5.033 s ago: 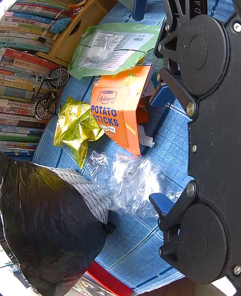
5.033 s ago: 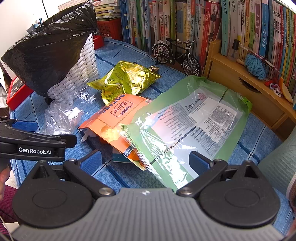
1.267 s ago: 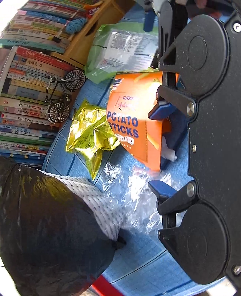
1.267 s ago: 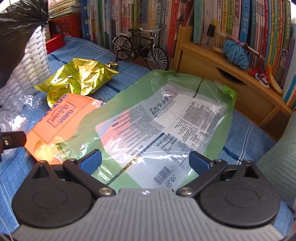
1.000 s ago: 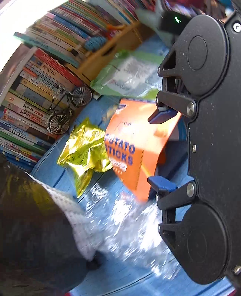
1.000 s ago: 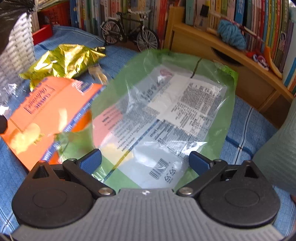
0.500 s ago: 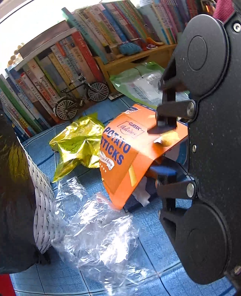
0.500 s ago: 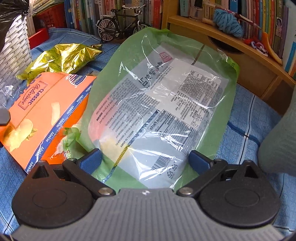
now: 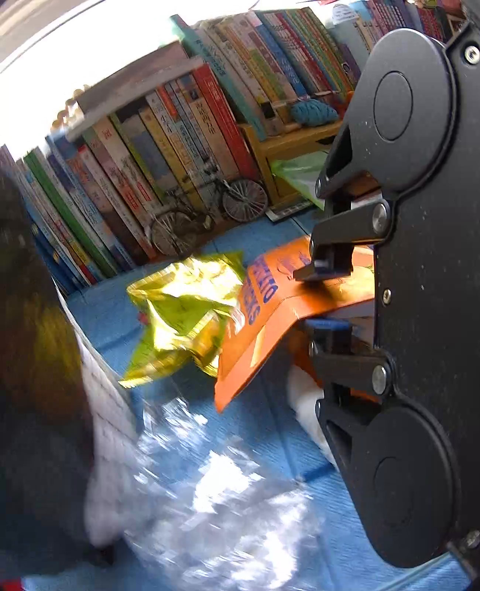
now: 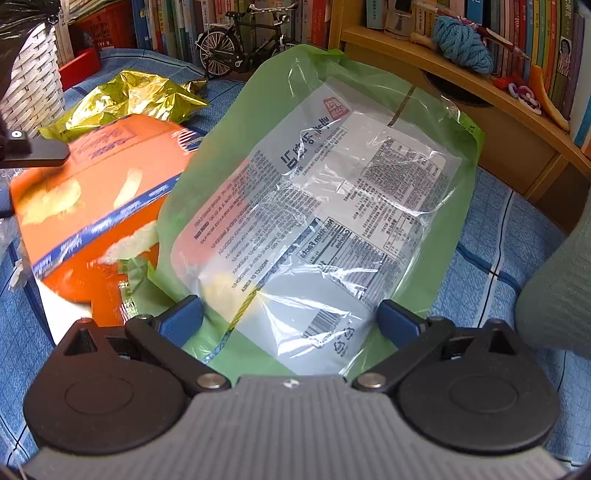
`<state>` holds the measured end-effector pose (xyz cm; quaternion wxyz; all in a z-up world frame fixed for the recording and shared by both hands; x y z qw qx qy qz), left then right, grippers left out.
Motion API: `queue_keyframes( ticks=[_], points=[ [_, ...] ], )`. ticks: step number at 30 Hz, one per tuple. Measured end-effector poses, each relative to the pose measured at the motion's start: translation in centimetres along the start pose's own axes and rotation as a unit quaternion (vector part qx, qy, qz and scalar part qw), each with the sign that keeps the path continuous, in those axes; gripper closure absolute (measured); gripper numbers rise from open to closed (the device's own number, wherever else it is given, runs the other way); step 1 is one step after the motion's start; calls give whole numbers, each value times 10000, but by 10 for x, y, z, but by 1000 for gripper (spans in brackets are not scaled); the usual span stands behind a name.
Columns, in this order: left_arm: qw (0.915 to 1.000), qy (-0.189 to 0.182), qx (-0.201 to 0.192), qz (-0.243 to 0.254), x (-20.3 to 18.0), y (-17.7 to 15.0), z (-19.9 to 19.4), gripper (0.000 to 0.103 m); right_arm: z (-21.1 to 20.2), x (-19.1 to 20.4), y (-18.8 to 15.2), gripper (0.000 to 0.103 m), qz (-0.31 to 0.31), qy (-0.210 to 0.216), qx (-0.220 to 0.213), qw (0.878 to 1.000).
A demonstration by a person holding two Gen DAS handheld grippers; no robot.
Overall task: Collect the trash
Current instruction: 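Lower the left tool onto the orange Potato Sticks bag and close it, then lift the orange bag with the left tool and carry it over the black-lined basket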
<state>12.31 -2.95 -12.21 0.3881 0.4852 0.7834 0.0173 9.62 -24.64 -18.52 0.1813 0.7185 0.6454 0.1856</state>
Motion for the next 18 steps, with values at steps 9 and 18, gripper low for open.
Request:
queue_keyframes(
  ticks=[9, 18],
  points=[
    [9813, -19, -940, 1681, -56, 11, -40, 93, -2, -1, -3, 0, -96, 55, 5, 9999],
    [9199, 31, -2358, 3133, -122, 24, -117, 94, 1, 3, -5, 0, -138, 57, -1, 9999]
  ],
)
Point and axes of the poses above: each gripper's, at about its wrist camera, not at the fingertips, and z roughly the way its jaws point, x to its left, y to its top, the point moved 9 cm from there along z, roughly the way its jaws point, and after that the axes turned 4 degrees about z, right-handed, at the moved point
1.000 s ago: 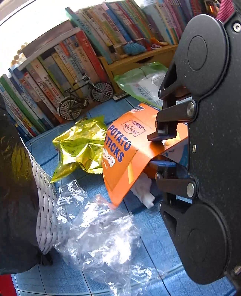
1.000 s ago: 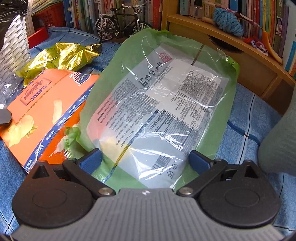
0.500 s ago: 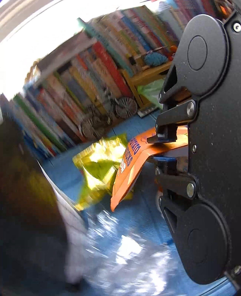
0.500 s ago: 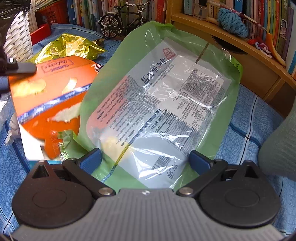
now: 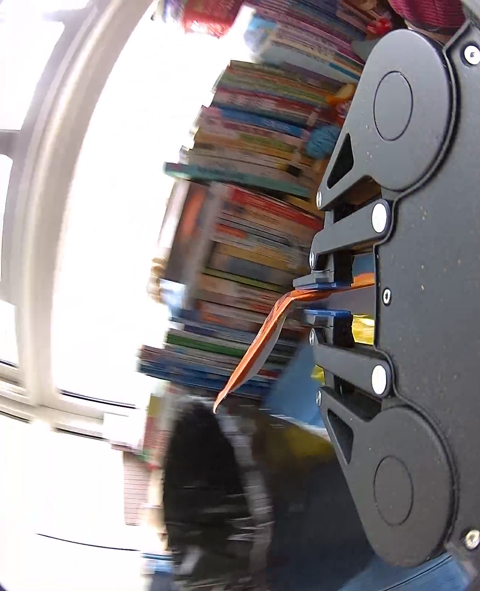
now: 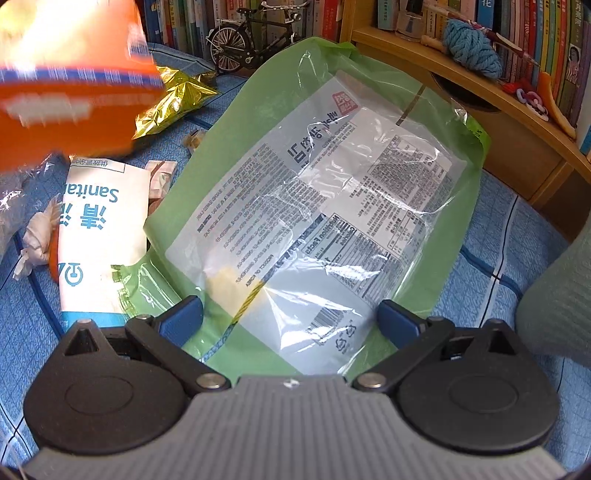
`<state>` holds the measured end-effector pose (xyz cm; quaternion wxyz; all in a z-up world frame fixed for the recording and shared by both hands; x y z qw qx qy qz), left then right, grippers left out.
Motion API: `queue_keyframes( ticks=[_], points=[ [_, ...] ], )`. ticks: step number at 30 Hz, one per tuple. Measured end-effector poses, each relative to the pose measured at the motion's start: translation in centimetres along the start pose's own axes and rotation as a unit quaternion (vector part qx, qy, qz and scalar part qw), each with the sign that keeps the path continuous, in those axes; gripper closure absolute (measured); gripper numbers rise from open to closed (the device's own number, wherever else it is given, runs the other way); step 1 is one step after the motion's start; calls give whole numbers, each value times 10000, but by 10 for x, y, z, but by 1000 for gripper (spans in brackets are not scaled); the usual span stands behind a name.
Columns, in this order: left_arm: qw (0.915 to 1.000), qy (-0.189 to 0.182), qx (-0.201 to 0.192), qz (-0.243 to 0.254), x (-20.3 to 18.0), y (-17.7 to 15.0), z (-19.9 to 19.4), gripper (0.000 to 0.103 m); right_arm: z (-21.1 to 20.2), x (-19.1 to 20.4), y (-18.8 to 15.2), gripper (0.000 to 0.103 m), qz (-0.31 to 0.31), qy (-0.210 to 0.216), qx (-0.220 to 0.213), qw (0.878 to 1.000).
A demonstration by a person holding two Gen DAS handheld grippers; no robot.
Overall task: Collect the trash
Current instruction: 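Lift the orange bag with the left tool and carry it over the black-lined basket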
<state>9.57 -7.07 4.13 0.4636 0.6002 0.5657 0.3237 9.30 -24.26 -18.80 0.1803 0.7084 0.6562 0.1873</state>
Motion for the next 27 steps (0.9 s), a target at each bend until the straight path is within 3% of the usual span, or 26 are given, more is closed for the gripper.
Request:
queue_keyframes(
  ticks=[7, 13, 16, 19, 22, 27],
  points=[
    [9972, 347, -650, -100, 18, 72, -34, 94, 0, 0, 1, 0, 7, -8, 18, 10000],
    [9879, 1067, -1123, -34, 56, 122, -54, 94, -1, 1, 1, 0, 2, -22, 35, 10000],
    [9822, 1523, -1098, -10, 88, 121, -49, 93, -1, 1, 2, 0, 7, -33, 46, 10000],
    [9793, 1730, -1007, -289, 117, 110, -42, 92, -1, 2, 1, 0, 13, -34, 48, 10000],
    [9772, 1707, -1046, -705, 142, 110, -43, 92, -1, 1, 1, 0, 16, -35, 48, 10000],
    [9670, 1711, -1524, -1112, 166, 129, -63, 94, -2, 3, 1, 0, -4, -36, 42, 10000]
  ],
)
Point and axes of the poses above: each gripper's, at about its wrist camera, not at the fingertips, and z roughly the way its jaws point, x to its left, y to its top, the point moved 9 cm from there along z, roughly the way its jaws point, and after that the axes turned 4 degrees about z, right-handed, at the moved point
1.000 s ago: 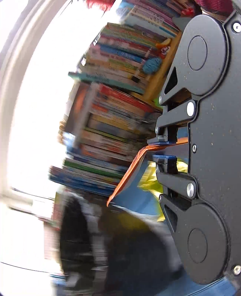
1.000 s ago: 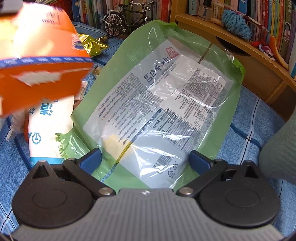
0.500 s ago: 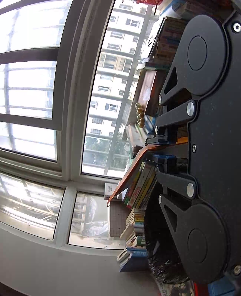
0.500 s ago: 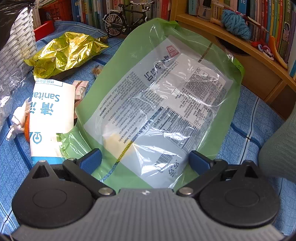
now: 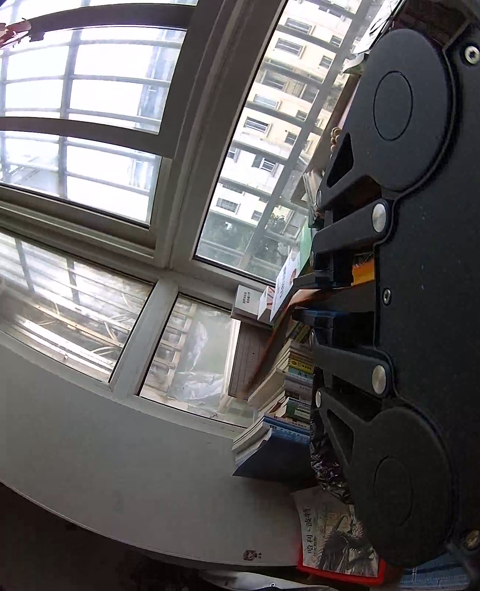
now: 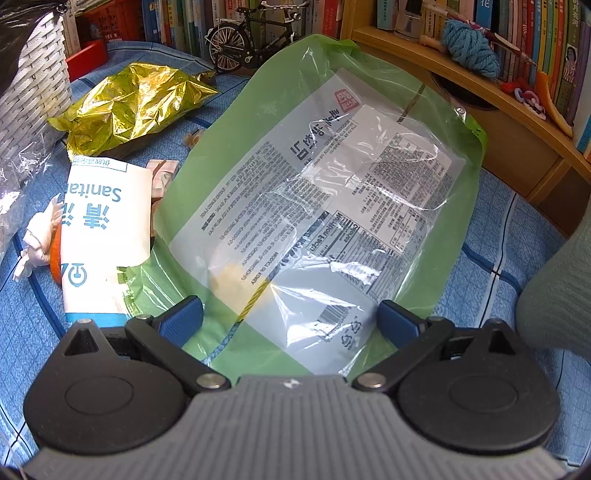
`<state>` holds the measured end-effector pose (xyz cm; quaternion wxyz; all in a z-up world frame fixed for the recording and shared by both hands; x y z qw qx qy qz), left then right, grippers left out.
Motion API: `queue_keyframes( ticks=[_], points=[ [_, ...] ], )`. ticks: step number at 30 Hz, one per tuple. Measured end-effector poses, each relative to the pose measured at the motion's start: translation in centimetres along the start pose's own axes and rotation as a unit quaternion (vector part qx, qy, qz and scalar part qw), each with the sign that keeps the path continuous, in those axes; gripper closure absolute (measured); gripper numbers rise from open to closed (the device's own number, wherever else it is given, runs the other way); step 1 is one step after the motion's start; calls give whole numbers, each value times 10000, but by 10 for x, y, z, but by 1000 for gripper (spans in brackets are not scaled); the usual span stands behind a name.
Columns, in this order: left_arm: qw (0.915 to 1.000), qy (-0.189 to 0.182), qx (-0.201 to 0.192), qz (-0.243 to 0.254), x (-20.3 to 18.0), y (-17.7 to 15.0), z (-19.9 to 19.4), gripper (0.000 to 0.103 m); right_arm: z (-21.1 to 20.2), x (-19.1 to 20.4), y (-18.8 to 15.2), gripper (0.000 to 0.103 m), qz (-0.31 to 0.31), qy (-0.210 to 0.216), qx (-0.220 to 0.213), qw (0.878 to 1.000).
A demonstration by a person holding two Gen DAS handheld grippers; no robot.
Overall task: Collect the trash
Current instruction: 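Lift the orange bag with the left tool and carry it over the black-lined basket, then open the left tool to drop the orange bag into the basket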
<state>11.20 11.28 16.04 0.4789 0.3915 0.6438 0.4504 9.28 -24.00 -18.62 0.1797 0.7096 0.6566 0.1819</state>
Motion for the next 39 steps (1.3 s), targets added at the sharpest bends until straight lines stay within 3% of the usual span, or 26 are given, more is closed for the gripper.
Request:
queue_keyframes(
  ticks=[4, 10, 14, 16, 18, 30, 39],
  points=[
    [9999, 86, -128, 74, 5, 10, 1, 94, 0, 0, 0, 0, -18, 9, 0, 10000],
    [9974, 50, 651, 291, -2, -35, 30, 93, -1, 0, 1, 0, -53, 42, 18, 10000],
    [9948, 107, 903, 452, -6, -55, 37, 87, -5, 2, 1, 0, -79, 74, -15, 9999],
    [9944, 121, 916, 519, -8, -60, 37, 69, -8, 2, 3, 0, -59, 145, -95, 9998],
    [9946, 154, 883, 528, -9, -61, 36, 58, -13, 3, 6, 0, -11, 254, -206, 9995],
    [9922, -134, 947, 798, -31, -75, 23, 50, -36, -15, 31, 0, 739, 435, -968, 9916],
    [9894, -831, 804, 877, -64, -75, -1, 40, -48, -30, 38, 0, 1029, 99, -1308, 9860]
  ],
)
Point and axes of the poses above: each gripper's, at about its wrist camera, not at the fingertips, and z roughly the way its jaws point, x to its left, y to its top, the point moved 9 cm from there along z, roughly the way its jaws point, and after that the axes turned 4 degrees about z, right-handed, at the moved point
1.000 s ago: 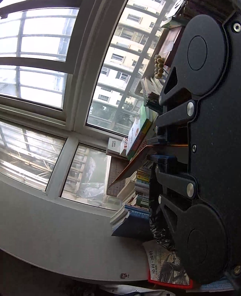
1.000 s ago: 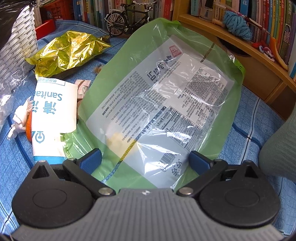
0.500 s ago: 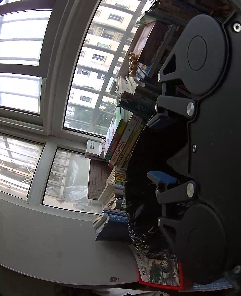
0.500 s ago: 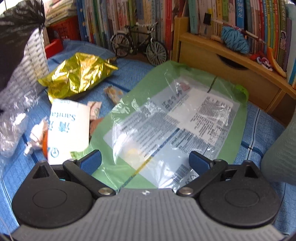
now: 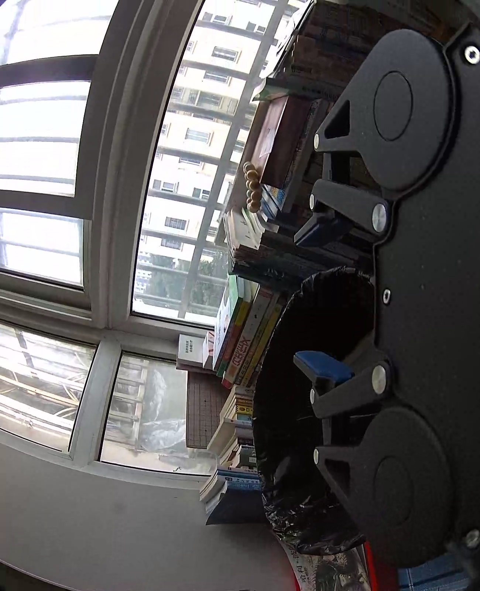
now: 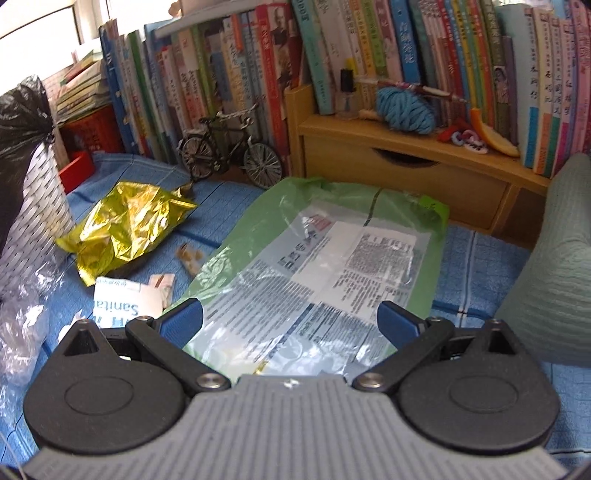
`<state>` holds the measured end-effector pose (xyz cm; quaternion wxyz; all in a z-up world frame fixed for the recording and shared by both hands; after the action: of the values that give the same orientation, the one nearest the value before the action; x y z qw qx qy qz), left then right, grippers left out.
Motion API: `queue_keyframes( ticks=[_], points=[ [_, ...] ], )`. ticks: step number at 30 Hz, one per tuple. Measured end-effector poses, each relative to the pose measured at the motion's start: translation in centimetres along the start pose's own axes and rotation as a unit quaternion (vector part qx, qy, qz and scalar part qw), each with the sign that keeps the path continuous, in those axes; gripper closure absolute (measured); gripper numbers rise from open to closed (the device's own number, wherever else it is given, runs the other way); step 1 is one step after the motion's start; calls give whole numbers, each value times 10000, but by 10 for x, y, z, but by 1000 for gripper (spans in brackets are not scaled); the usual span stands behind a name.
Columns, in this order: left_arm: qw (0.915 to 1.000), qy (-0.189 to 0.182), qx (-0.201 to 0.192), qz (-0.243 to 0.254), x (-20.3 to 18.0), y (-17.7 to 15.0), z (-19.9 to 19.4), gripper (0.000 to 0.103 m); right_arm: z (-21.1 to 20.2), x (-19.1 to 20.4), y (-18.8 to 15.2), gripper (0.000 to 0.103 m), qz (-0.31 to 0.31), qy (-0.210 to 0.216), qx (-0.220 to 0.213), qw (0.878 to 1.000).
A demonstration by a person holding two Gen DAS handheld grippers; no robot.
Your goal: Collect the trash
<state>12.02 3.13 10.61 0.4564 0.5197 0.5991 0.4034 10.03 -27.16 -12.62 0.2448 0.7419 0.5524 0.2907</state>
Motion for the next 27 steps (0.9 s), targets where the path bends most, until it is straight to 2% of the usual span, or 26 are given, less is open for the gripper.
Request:
queue_keyframes(
  ticks=[7, 15, 20, 27],
  points=[
    [9972, -608, -46, 438, -40, -8, -13, 28, 2, -8, -3, 0, 170, -109, 149, 9997],
    [9936, -905, 242, 625, -62, -30, -11, 26, 5, -18, -4, 0, 318, -359, 183, 9987],
    [9905, -976, 611, 746, -72, -53, -4, 26, 6, -21, -5, 0, 411, -369, 241, 9982],
    [9809, -1098, 1250, 1006, -90, -101, 6, 26, 7, -22, -7, 0, 463, -366, 269, 9979]
  ],
)
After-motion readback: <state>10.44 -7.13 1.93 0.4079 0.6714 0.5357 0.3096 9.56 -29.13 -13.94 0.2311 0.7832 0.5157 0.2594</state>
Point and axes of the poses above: each gripper's, at about its wrist camera, not at the fingertips, and z roughly the way its jaws point, x to its left, y to its top, the point moved 9 cm from there along z, roughly the way its jaws point, and after that the axes turned 4 degrees about z, right-handed, at the moved point
